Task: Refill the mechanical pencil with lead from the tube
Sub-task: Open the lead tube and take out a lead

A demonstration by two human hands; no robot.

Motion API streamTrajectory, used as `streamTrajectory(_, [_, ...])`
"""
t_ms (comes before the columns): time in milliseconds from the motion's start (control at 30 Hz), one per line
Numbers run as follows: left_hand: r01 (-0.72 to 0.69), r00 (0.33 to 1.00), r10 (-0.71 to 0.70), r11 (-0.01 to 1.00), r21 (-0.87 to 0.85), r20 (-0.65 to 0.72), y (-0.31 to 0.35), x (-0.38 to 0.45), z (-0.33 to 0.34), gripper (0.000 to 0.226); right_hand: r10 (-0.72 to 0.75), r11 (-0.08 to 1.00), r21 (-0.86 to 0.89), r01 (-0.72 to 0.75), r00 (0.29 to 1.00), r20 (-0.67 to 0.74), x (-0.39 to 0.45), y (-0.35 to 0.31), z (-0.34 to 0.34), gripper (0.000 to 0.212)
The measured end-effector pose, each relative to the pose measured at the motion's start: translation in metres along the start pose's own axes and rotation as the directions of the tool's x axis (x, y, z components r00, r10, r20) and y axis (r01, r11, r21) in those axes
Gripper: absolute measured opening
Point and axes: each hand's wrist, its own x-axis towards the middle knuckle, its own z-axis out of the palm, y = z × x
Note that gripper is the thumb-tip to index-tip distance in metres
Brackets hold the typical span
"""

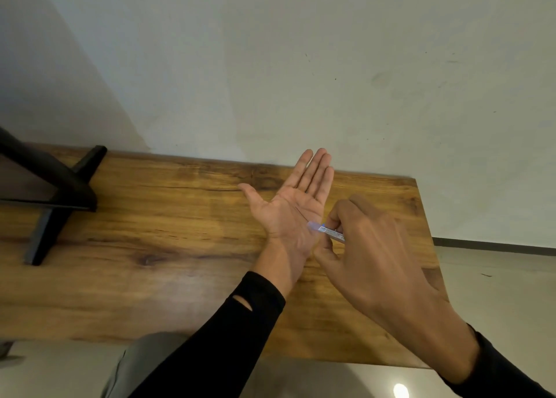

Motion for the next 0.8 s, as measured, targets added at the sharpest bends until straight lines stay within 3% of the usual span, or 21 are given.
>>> streamTrajectory(200, [-0.03, 1.0, 0.03, 0.993, -0.11, -0.002, 0.011, 0.001, 0.005, 0.134, 0.042, 0.999, 0.012, -0.043, 0.999, 0.024, -0.005, -0.004, -0.001, 0.013])
streamTrajectory(433, [-0.046, 0.999, 0.045, 0.991, -0.124, -0.016, 0.018, 0.002, 0.008, 0.133, 0.113, 0.994, 0.003, -0.113, 0.991, -0.076, -0.005, 0.013, 0.005, 0.01])
streamTrajectory(567, [-0.032, 0.999, 0.032, 0.995, -0.092, -0.003, 0.019, 0.002, 0.01, 0.133, 0.236, 0.972, 0.028, -0.235, 0.971, -0.038, -0.004, 0.042, 0.035, 0.01])
streamTrajectory(800, [-0.031, 1.0, 0.03, 0.998, -0.047, -0.006, 0.018, 0.002, 0.009, 0.132, 0.232, 0.973, -0.027, -0.231, 0.971, 0.053, -0.011, 0.068, 0.081, 0.011])
